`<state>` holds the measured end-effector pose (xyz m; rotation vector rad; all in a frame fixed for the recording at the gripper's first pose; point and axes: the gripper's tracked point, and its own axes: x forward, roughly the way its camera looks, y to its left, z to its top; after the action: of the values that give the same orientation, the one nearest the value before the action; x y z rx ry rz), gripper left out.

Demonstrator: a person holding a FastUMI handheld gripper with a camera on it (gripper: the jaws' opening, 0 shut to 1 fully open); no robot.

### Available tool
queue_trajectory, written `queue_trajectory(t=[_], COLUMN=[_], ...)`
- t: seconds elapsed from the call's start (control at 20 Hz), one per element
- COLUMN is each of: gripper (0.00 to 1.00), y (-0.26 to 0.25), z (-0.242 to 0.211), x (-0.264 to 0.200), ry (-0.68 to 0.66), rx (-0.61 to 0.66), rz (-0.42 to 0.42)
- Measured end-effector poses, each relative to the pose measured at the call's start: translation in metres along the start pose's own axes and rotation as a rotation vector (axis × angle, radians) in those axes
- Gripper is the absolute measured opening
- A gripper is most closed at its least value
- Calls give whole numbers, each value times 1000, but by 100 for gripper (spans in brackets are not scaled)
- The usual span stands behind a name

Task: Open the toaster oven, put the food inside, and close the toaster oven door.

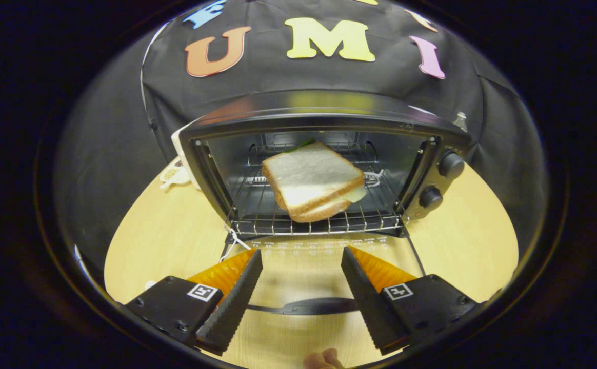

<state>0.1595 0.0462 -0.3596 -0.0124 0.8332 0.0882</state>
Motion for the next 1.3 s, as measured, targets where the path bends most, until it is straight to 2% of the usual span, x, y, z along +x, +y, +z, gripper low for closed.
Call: queue_trajectory(t=[0.15,0.45,0.6,0.85,1.05,1.3], gripper=[100,100,100,100,100,100], y=[-2,3,7,-3,-14,-15], z=[-9,-42,-62,-89,-99,-95], x=[-31,-48,-46,-38,-20,-20], ry=[11,76,106,190,265,241], rx=[12,9,9,86,98,94], rz=[-19,-14,-7,-59,-82,-84])
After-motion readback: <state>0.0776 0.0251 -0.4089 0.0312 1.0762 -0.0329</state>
